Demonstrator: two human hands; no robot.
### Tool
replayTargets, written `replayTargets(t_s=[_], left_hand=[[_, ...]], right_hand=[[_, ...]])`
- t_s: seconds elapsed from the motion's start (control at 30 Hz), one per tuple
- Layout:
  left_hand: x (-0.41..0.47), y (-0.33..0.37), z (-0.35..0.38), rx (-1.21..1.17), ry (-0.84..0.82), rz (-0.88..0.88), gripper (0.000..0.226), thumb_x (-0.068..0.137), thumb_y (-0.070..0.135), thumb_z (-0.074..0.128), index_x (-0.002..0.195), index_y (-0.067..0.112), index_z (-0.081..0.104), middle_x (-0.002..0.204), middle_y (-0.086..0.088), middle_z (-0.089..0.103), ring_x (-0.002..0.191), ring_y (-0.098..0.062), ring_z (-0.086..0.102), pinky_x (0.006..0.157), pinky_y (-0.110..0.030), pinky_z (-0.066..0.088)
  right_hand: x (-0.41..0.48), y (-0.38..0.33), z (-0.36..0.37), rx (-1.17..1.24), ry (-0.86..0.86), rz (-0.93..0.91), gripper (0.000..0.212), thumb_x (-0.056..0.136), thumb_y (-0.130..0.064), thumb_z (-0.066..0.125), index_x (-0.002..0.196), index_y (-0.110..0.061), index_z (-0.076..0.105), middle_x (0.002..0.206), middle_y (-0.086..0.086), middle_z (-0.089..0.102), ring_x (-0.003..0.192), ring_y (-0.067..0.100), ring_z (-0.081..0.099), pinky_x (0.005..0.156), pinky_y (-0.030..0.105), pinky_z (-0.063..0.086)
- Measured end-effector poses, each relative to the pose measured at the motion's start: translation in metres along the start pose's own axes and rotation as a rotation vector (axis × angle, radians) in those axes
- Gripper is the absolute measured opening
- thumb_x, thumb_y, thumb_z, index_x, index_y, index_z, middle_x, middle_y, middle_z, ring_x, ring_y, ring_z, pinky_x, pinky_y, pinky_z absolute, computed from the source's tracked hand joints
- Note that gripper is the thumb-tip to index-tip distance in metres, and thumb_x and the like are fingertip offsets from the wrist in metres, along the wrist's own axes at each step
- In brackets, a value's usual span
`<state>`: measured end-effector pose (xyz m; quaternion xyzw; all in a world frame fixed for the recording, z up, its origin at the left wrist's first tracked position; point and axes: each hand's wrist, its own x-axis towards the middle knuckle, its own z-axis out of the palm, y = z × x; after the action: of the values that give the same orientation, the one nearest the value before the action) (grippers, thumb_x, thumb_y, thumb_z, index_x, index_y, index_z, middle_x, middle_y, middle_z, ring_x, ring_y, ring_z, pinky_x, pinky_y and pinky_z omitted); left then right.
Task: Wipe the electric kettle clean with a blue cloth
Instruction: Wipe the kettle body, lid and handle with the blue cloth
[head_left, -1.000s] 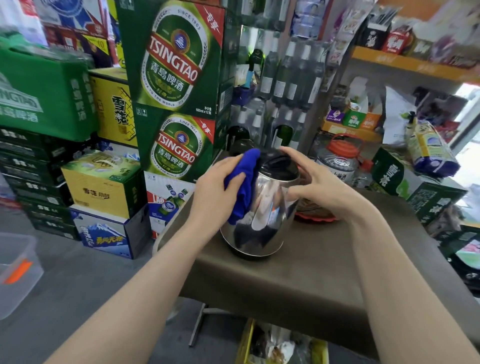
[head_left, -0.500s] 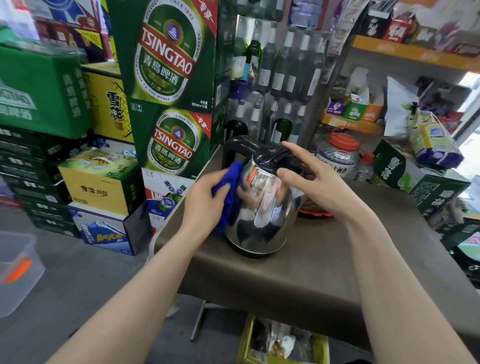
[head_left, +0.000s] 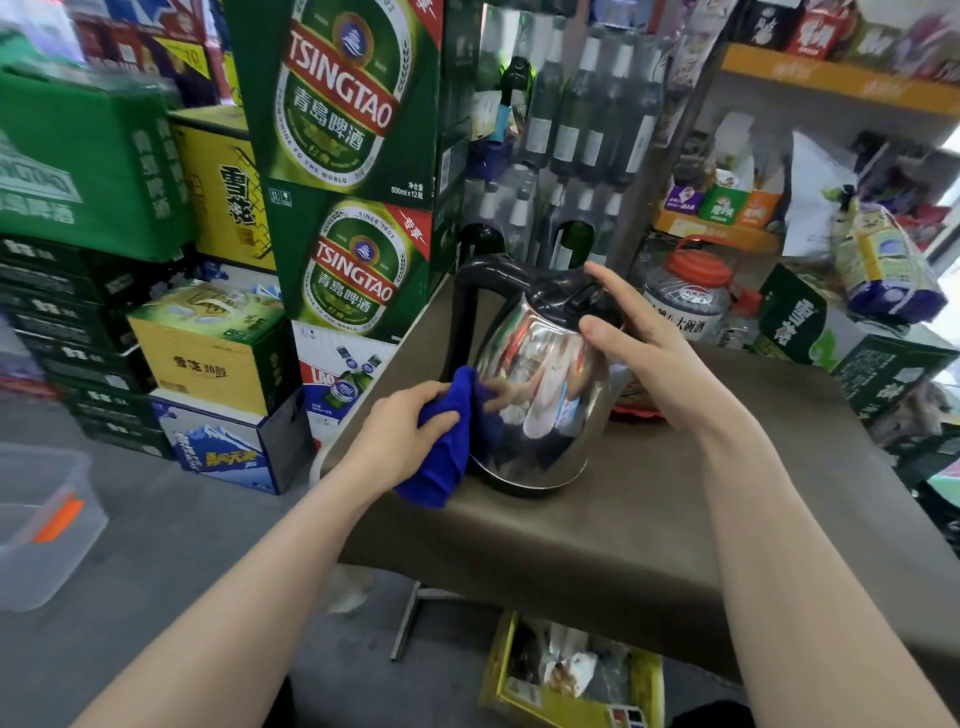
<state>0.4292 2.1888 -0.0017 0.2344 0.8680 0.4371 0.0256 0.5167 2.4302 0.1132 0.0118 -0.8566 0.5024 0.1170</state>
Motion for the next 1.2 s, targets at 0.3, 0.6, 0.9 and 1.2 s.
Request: replayTargets(t_s=[0.3,0.6,0.9,1.2], left_hand=[[-0.022,0.077,-0.039,-0.46,0.062,0.263,0.03,0.094,0.019,0.058,0.111,0.043,0.056,0.104,0.028,0.064,0.101,0.006,0.06,0.083,-0.012,0.046],[-0.018,0.089,-0.039,-0.377,-0.05,0.263,0.035,0.083,0.028,0.071,0.117,0.032,0.065,0.115,0.013,0.066,0.104,-0.003,0.063,0.091,-0.034,0.055],[0.084,0.084,-0.047,-0.125,-0.037,0.019,0.06,0.1,0.038,0.045,0.152,0.013,0.028,0.154,-0.008,0.037,0.14,-0.023,0.036,0.111,-0.03,0.027],[0.016,0.053,-0.066,-0.311,0.056,0.09,0.051,0.071,0.064,0.067,0.093,0.019,0.057,0.075,0.002,0.068,0.072,-0.014,0.066,0.075,-0.032,0.051]], right_hand=[[-0.03,-0.02,0.027,-0.445,0.671,-0.217,0.034,0.096,-0.05,0.052,0.103,-0.024,0.073,0.101,-0.004,0.064,0.099,0.008,0.051,0.094,0.037,0.044],[-0.059,-0.012,0.074,0.035,0.376,0.088,0.01,0.096,-0.029,0.061,0.095,-0.037,0.067,0.091,-0.008,0.074,0.089,0.008,0.068,0.081,0.032,0.055],[-0.078,-0.015,0.052,-0.153,0.342,0.151,0.014,0.1,-0.035,0.055,0.108,-0.028,0.064,0.093,-0.014,0.069,0.088,0.004,0.063,0.077,0.027,0.049],[-0.082,-0.038,0.058,-0.128,0.871,-0.09,0.026,0.094,-0.028,0.065,0.073,-0.015,0.059,0.065,-0.004,0.058,0.057,0.004,0.049,0.057,0.014,0.038]])
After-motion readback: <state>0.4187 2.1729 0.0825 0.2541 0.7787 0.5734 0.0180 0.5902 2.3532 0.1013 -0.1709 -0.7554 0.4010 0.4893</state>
